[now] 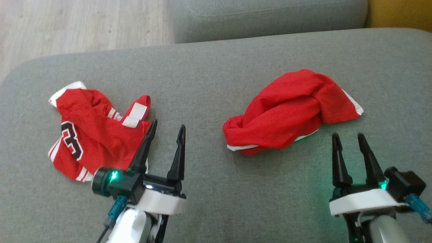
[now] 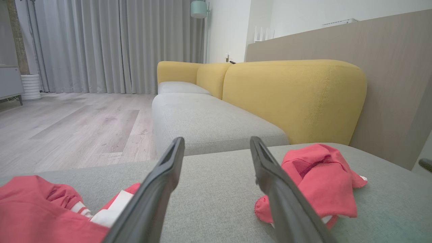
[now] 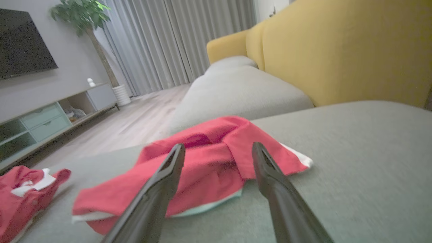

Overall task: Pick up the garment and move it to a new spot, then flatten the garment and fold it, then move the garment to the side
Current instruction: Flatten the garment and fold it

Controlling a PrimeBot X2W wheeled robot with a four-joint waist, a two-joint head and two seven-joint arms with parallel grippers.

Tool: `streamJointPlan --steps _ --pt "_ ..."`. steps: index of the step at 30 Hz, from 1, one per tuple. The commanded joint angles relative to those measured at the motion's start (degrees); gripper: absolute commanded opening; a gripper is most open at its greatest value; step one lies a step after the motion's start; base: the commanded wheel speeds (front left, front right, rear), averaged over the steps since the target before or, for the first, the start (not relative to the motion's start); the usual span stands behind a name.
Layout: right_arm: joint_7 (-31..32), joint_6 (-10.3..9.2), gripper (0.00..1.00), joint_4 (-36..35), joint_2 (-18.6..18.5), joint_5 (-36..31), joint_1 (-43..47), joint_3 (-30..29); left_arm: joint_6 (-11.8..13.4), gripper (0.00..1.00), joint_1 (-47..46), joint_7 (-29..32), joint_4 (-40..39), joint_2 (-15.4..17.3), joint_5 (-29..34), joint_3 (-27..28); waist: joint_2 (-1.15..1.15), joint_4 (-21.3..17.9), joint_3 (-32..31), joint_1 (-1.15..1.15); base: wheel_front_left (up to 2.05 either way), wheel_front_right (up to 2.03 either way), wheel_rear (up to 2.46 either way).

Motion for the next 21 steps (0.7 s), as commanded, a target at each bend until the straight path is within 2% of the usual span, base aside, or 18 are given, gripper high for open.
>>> streamJointPlan --steps 1,12,16,21 --pt "-0.37 -0.04 1.00 2.07 -0.34 -0.47 -3.16 0.07 -0.08 1.00 -3.44 -0.29 -2.17 -0.17 0.67 1.63 0.00 0.42 1.03 0.01 0.00 0.00 0.00" --pt "1.91 -0.04 1.00 27.89 -0.34 6.09 -18.42 -1.87 -0.95 1.00 -5.43 -0.29 -1.61 -0.54 0.96 0.86 0.00 2.93 5.67 0.01 0.00 0.00 0.00" --pt "1.00 -0.04 1.00 35.35 -0.34 8.50 -23.10 -0.90 -0.91 1.00 -5.94 -0.29 -1.43 -0.58 0.94 0.82 0.00 3.80 6.41 0.01 0.00 0.00 0.00" --pt "0.20 -0.04 1.00 41.09 -0.34 8.83 -26.66 0.82 -0.76 1.00 -6.14 -0.29 -1.40 -0.60 0.81 0.76 0.00 4.27 6.80 0.01 0.00 0.00 0.00"
